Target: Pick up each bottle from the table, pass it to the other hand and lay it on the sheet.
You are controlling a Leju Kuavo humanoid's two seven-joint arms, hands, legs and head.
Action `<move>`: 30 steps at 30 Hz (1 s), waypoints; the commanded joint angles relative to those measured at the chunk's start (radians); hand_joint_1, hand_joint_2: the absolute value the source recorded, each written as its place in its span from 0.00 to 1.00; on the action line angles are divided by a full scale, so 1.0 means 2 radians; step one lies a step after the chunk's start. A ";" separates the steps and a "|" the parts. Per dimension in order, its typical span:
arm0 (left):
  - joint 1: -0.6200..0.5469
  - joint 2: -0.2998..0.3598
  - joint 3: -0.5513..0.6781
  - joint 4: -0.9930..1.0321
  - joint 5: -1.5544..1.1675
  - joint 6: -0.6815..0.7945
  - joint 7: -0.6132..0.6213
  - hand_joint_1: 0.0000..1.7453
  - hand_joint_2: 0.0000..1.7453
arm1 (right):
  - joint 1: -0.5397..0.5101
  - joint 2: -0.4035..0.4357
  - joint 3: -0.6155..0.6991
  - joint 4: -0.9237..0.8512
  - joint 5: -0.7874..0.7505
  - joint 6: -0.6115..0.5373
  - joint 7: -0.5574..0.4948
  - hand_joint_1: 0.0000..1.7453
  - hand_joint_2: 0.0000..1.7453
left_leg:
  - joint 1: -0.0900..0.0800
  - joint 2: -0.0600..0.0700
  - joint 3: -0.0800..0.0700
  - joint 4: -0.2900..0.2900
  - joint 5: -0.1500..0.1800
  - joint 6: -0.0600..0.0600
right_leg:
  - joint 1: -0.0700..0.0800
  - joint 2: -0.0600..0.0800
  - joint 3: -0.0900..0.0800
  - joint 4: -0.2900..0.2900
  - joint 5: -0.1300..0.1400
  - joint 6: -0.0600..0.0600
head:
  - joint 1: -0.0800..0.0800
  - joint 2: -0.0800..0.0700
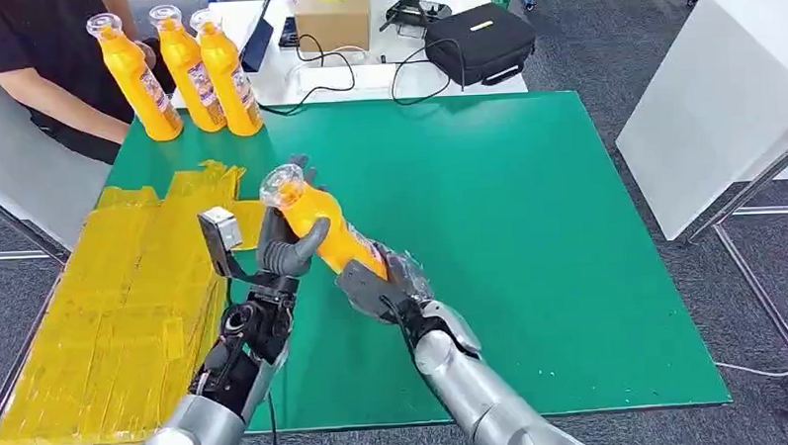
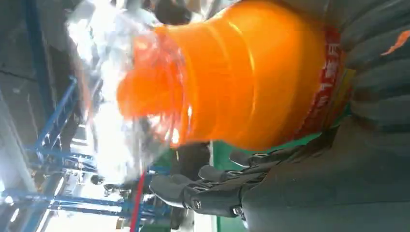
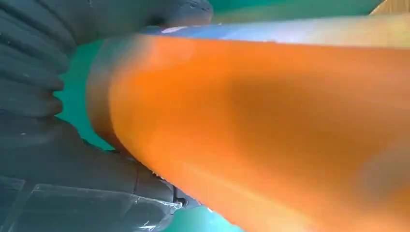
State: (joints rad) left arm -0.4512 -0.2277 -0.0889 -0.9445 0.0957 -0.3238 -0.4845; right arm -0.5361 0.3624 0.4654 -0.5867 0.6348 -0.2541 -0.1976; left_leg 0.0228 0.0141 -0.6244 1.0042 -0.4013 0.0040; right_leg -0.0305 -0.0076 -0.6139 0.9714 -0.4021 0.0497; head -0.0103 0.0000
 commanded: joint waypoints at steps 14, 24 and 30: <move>-0.038 0.012 -0.038 0.085 -0.038 -0.067 0.003 0.00 1.00 | -0.041 -0.007 0.054 0.021 0.004 0.009 -0.007 1.00 1.00 | 0.000 -0.001 0.001 0.000 -0.001 0.001 | 0.000 -0.001 0.002 0.000 -0.001 -0.001 | 0.000 0.000; -0.030 0.014 -0.048 0.118 -0.016 -0.118 0.006 0.00 1.00 | -0.056 -0.007 0.048 0.033 0.006 0.017 -0.014 1.00 1.00 | 0.000 -0.001 0.002 0.000 -0.001 0.001 | 0.000 0.000 0.002 0.000 -0.001 -0.002 | 0.000 0.000; -0.030 0.014 -0.040 0.101 -0.006 -0.106 -0.001 1.00 1.00 | -0.057 -0.007 0.086 0.037 -0.019 0.019 -0.008 1.00 1.00 | 0.000 0.000 0.001 0.000 -0.001 0.000 | 0.000 0.000 0.001 0.000 -0.001 -0.001 | 0.000 0.000</move>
State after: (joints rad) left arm -0.4825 -0.1965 -0.1019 -0.8148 0.0706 -0.5310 -0.4914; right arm -0.5672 0.3468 0.4959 -0.5806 0.6370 -0.2338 -0.2125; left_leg 0.0229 0.0141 -0.6248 1.0043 -0.4012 0.0040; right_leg -0.0305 -0.0076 -0.6139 0.9716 -0.4021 0.0497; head -0.0107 0.0000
